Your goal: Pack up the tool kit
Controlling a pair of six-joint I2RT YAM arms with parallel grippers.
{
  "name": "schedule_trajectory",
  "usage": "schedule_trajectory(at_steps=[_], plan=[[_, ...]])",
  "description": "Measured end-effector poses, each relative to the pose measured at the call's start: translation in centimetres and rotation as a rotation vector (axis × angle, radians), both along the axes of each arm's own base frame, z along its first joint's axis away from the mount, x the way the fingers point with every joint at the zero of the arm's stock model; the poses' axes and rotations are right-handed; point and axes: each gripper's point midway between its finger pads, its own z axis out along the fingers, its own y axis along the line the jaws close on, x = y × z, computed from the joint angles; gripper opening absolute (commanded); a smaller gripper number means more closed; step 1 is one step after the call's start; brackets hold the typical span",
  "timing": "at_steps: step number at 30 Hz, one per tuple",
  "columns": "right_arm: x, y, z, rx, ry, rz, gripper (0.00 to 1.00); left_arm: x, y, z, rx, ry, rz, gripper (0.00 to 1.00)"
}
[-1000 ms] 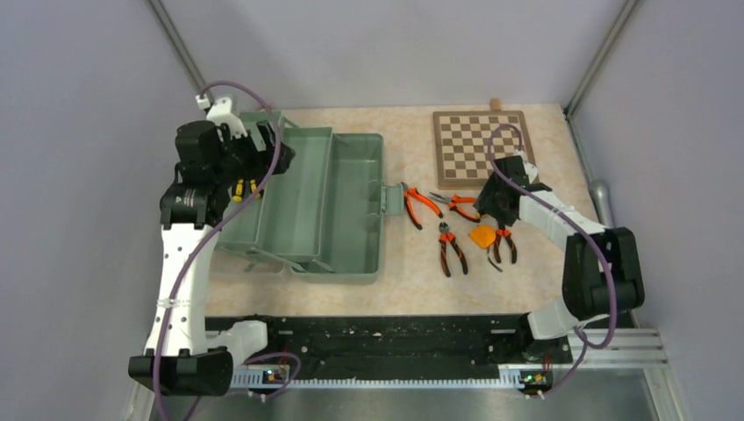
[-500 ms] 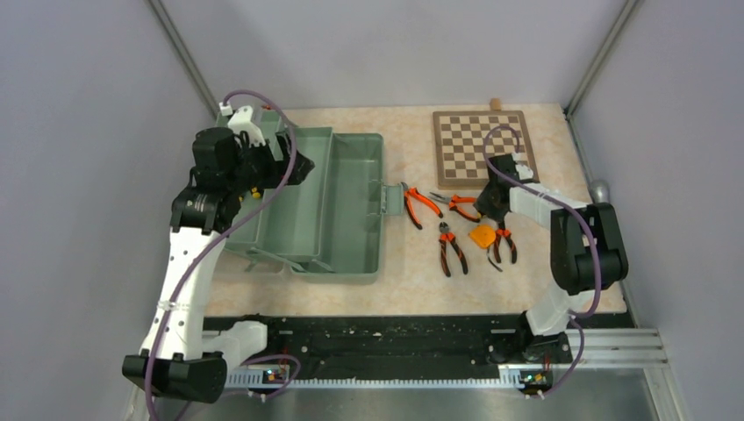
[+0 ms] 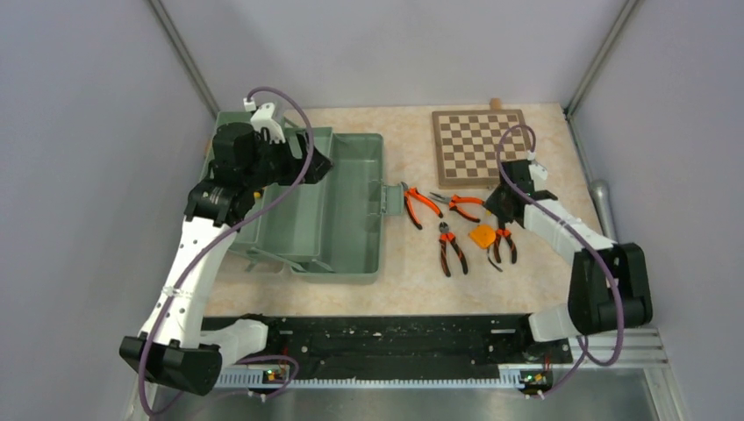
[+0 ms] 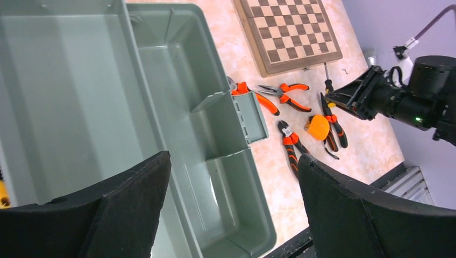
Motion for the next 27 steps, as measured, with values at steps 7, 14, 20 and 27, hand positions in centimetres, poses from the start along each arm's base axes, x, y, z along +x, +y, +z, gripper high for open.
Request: schedule_trajectory(at_steps=[7,14,20,27], plan=[[-0.9,0.3,5.5,0.039,-0.178,0.034,0.0,0.6,-1.8,0.4,-0.06,0.0,-0.036,0.92],[-2.5,4.0,8.0,0.121,-0.316,0.186,0.0,0.8,-4.8,0.8,-0.156,0.009,-0.097,0.92],[-4.2,10.7,11.8,0.222,-0.468,0.409,0.0,0.5,-9.6,-0.2,-0.26,0.057,-0.176,0.91],[-6.4,16.6,15.5,0.296,-0.588,0.61,0.0,1.4,-13.1,-1.3,-0.334,0.097,-0.177,0.91]])
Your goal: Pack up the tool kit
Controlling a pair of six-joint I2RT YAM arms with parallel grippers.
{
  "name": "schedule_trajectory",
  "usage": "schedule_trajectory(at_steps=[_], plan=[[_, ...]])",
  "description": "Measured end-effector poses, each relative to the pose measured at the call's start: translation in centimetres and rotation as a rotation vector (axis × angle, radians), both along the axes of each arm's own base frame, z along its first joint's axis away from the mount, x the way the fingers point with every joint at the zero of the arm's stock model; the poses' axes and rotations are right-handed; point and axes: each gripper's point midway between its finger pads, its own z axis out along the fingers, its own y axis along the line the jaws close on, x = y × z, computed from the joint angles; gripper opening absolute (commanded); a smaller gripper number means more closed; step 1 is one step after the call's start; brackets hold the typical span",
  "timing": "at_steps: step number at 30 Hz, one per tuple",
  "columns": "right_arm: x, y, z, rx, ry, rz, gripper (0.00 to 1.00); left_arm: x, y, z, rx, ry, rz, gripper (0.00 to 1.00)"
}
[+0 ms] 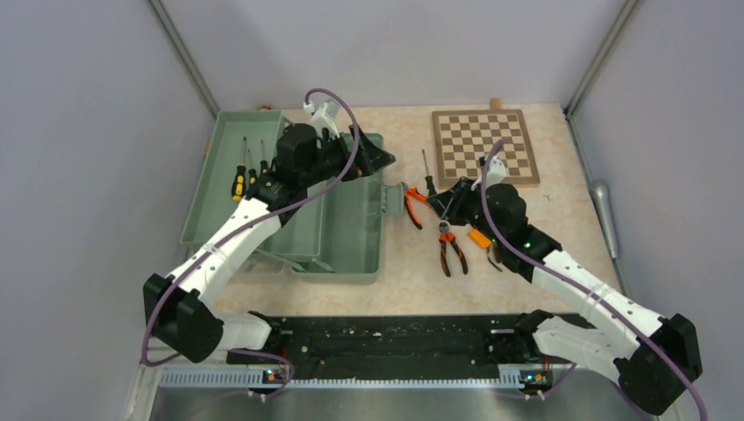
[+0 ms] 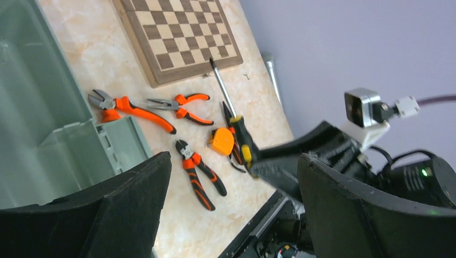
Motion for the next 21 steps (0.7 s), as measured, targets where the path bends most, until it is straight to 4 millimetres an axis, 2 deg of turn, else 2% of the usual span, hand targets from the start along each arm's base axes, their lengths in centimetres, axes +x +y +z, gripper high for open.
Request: schedule_trajectory(at_steps=[4,9,14,16,21], plan=[[-1.5,2.7,1.9,0.02,-0.052,0.097,0.0,1.0,-1.2,-0.4,-0.024,0.011,0.02,0.89],[-2.7,4.8,4.1,0.055,-0.11,0.168,0.0,1.9,-2.4,-2.3,-0.03,0.078,0.05,0.87],[-3.7,6.0,4.5,0.056,-0.132,0.219,0.0,1.7,-4.4,-4.4,-0.031,0.145,0.033,0.74],[-4.0,6.4,4.5,0.051,-0.137,0.235,0.0,1.6,-5.1,-4.8,-0.035,0.156,0.023,0.61],[-4.5,7.0,4.2,0.037,-0.139,0.263,0.0,1.4,-5.9,-4.3,-0.063,0.16,0.015,0.05]])
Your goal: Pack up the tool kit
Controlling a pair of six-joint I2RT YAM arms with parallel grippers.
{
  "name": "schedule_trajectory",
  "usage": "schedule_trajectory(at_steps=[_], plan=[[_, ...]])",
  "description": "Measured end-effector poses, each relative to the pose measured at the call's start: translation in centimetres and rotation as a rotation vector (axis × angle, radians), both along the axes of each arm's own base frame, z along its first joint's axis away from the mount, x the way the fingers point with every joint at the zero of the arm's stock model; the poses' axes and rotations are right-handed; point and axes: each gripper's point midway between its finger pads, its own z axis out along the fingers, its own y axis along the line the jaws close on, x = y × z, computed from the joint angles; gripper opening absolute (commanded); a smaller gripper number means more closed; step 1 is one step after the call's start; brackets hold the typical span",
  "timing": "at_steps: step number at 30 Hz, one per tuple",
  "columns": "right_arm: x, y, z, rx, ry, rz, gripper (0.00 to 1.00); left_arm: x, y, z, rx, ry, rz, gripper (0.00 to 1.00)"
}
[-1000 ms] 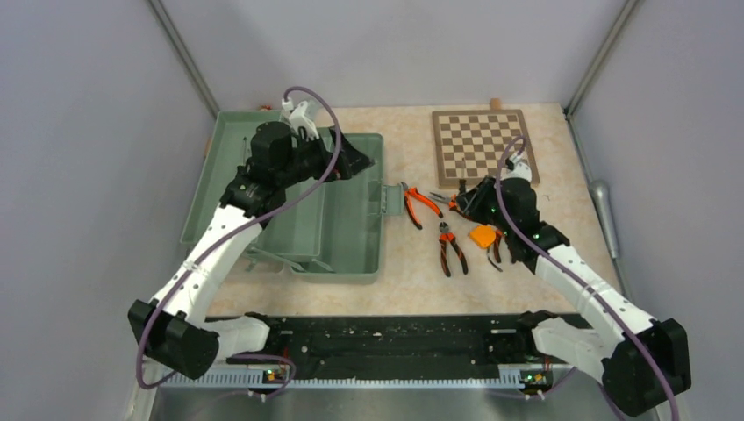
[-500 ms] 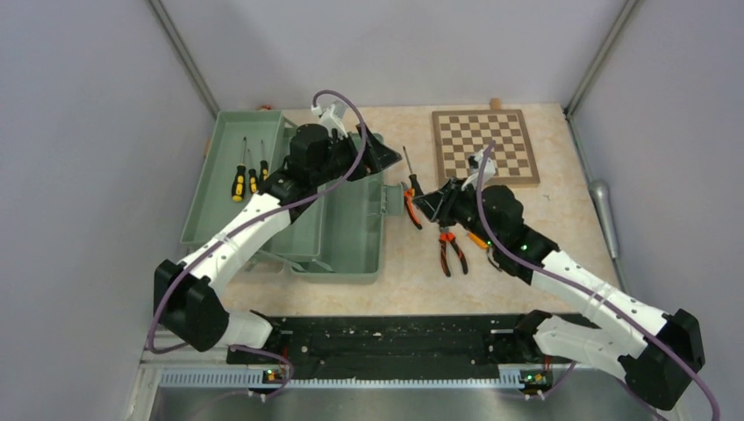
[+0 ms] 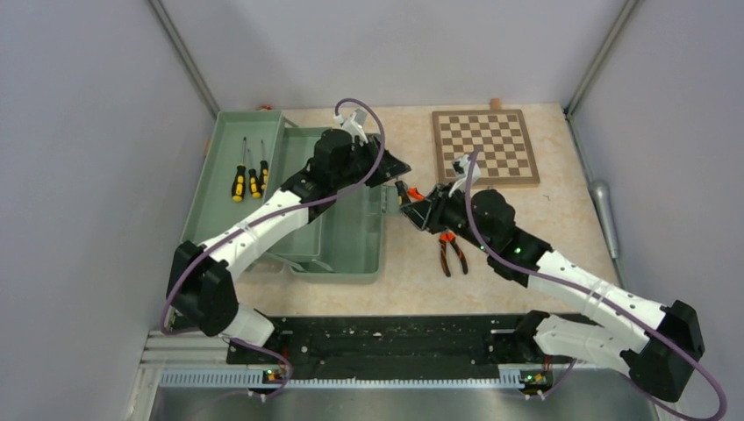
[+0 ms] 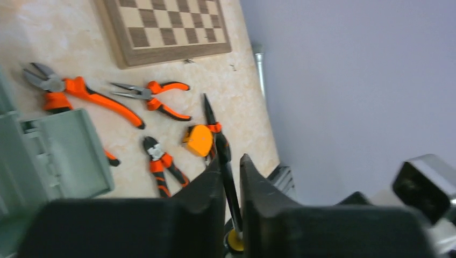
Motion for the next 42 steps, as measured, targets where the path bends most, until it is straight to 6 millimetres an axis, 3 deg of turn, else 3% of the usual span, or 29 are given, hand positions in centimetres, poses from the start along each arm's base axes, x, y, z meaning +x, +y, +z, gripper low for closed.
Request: schedule_trajectory(at_steps=[2,4,10,13,16,20,23,27,30,33,39,42], plan=[[-0.1,0.1,-0.2,-0.009,0.0,0.007,0.0,0.0,-0.3,0.8,-0.032,-0.002,-0.002,0.0],[0.0,0.4,-0.6,-0.02,0.005,0.013,0.09,-0.3,-0.8,1.5,-0.027,-0.039,-0.019,0.0],[0.2,0.3,-0.4,-0.029,-0.02,0.007,0.62,0.0,-0.1,2.0,0.041,-0.084,-0.019,0.0],[0.5,-0.2,-0.7,-0.058,-0.025,-0.02,0.84,1.4,2.8,2.6,0.136,-0.13,0.042,0.0],[1.0,-0.9,-0.8,-0.099,-0.031,-0.053,0.97,2.8,6.6,4.2,0.248,-0.183,0.118,0.0],[1.7,-2.0,-1.1,-0.15,-0.025,-0.102,0.99,3.8,12.8,7.3,0.404,-0.246,0.23,0.0],[2.2,-3.2,-2.0,-0.196,-0.008,-0.14,0.99,4.0,18.7,9.0,0.562,-0.268,0.342,0.0],[3.1,-5.4,-3.3,-0.261,0.032,-0.207,0.99,3.6,26.1,9.3,0.785,-0.219,0.484,0.0],[4.0,-7.1,-3.7,-0.299,0.063,-0.26,0.99,3.1,30.8,7.9,0.954,-0.119,0.556,0.0],[4.6,-8.7,-4.5,-0.336,0.097,-0.311,0.99,2.8,34.2,5.0,1.095,0.014,0.577,0.0],[4.3,-9.7,-5.9,-0.384,0.145,-0.326,0.99,1.7,38.2,-0.9,1.226,0.235,0.543,0.0],[4.1,-9.9,-6.1,-0.394,0.155,-0.326,0.99,0.9,39.7,-2.2,1.276,0.292,0.548,0.0]])
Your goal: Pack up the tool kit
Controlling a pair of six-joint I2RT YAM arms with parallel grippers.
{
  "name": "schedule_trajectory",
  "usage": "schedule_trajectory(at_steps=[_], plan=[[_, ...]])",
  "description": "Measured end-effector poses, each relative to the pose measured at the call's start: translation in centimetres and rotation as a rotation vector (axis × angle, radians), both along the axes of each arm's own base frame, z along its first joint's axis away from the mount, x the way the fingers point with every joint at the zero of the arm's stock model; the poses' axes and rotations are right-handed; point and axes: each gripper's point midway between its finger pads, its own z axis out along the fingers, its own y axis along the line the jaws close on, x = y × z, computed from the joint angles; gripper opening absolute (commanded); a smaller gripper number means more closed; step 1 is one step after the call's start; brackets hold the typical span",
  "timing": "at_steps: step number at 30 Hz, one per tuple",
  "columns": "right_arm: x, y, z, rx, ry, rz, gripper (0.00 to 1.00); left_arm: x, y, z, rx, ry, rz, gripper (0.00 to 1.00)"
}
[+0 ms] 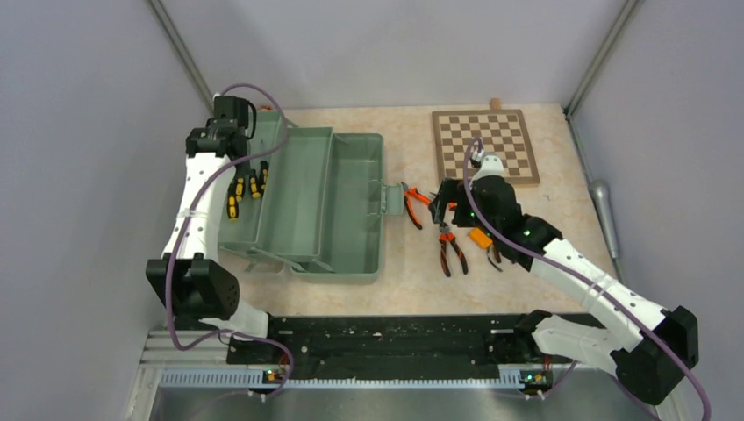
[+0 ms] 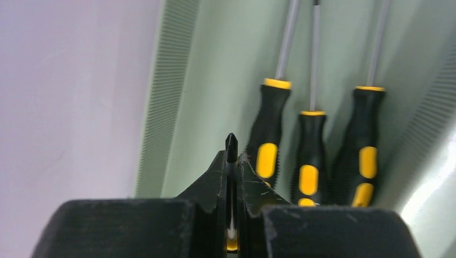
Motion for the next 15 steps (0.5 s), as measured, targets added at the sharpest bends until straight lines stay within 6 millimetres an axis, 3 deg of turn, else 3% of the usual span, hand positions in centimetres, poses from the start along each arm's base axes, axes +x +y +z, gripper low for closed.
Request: schedule_trajectory(at_steps=[4,8,11,15], plan=[[0.0,-0.4,-0.3,-0.009,0.013,-0.01,0.99,-0.4,2.1,0.2,0.066,0.018,0.027,0.1],[0.1,-1.1,-0.7,-0.019,0.03,-0.032,0.99,-0.2,3.5,0.5,0.131,0.031,0.041,0.13],[0.4,-1.9,-1.5,-0.029,0.057,-0.066,0.99,0.4,3.8,-0.7,0.15,0.075,0.034,0.17],[0.7,-3.8,-3.5,-0.055,0.128,-0.136,0.99,1.2,3.8,-2.8,0.147,0.138,0.023,0.31]])
